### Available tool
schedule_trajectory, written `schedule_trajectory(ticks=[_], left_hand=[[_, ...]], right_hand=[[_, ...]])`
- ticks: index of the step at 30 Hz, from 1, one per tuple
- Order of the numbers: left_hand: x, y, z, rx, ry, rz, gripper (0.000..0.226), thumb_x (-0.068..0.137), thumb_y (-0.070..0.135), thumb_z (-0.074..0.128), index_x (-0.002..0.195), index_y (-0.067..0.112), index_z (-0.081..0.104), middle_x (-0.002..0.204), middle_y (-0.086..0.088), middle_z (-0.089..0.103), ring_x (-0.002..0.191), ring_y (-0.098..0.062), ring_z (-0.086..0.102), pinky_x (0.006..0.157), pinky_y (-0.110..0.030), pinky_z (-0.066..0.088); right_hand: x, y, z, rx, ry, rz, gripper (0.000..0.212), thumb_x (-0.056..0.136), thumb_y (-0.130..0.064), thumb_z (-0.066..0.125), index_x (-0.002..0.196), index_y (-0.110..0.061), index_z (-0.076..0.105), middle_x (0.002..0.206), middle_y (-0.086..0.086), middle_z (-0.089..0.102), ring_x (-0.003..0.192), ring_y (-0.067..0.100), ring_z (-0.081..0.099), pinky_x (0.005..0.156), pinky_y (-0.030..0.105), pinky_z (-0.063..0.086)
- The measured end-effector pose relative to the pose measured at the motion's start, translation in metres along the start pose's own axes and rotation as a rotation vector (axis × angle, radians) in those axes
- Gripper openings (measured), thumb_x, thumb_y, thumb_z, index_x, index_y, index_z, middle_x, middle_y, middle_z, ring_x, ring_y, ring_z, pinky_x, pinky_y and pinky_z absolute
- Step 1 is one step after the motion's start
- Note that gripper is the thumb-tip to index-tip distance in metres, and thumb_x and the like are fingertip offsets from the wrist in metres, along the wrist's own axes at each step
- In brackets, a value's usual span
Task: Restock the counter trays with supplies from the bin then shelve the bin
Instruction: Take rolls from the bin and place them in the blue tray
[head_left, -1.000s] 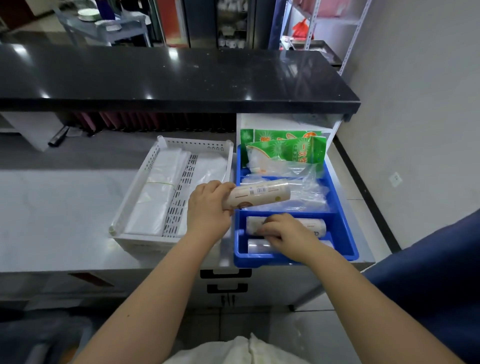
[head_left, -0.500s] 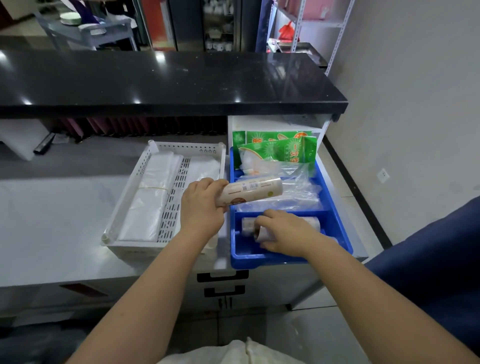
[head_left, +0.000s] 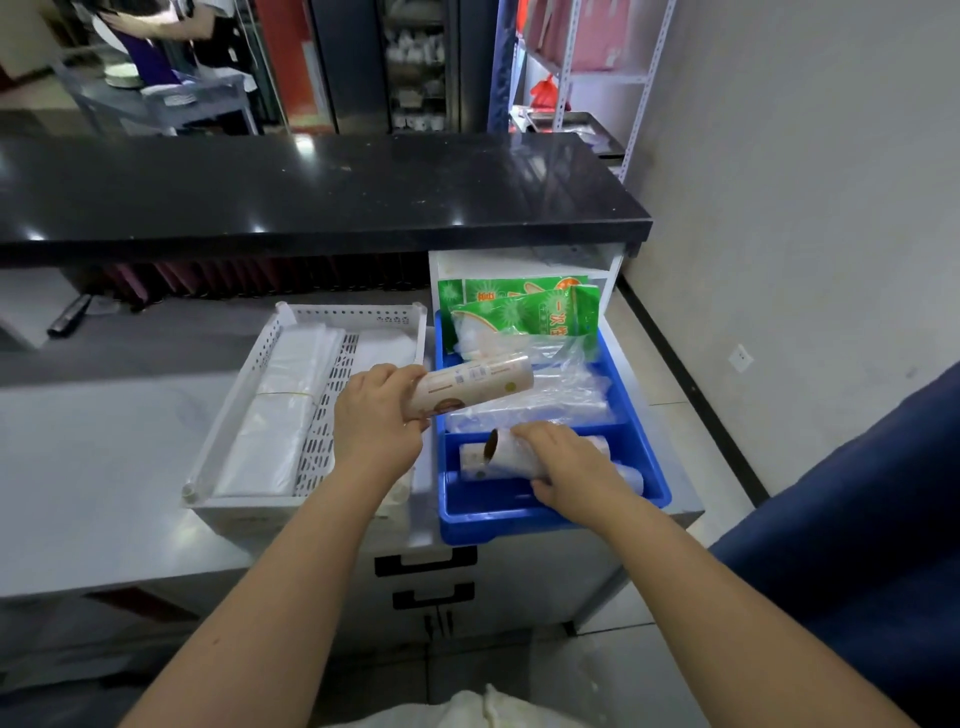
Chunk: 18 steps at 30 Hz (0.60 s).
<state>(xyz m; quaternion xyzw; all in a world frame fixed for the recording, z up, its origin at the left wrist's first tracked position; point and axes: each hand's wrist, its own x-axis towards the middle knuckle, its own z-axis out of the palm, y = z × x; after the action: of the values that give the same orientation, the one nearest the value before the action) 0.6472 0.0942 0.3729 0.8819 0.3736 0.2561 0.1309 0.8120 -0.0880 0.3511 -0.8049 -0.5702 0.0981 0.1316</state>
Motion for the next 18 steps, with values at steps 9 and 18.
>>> schedule_trajectory(ticks=[9, 18], left_hand=[[-0.015, 0.014, 0.010, -0.043, -0.160, -0.050, 0.057, 0.069, 0.025, 0.078, 0.120, 0.033, 0.056, 0.113, 0.006, 0.060, 0.103, -0.020, 0.048, 0.084, -0.034, 0.040], [-0.043, 0.077, 0.055, -0.020, -0.413, 0.142, 0.061, 0.070, 0.036, 0.078, 0.126, 0.034, 0.053, 0.119, 0.006, 0.057, 0.110, -0.021, 0.050, 0.090, -0.038, 0.045]], right_hand=[[-0.007, -0.004, -0.062, -0.077, 0.415, -0.265, 0.057, 0.073, -0.004, 0.073, 0.127, -0.014, 0.056, 0.125, 0.007, 0.059, 0.112, 0.026, 0.052, 0.099, 0.043, 0.039], [-0.014, 0.019, -0.072, -0.163, 0.423, -0.160, 0.056, 0.073, 0.007, 0.064, 0.126, -0.011, 0.059, 0.121, 0.012, 0.061, 0.109, 0.034, 0.055, 0.091, 0.048, 0.043]])
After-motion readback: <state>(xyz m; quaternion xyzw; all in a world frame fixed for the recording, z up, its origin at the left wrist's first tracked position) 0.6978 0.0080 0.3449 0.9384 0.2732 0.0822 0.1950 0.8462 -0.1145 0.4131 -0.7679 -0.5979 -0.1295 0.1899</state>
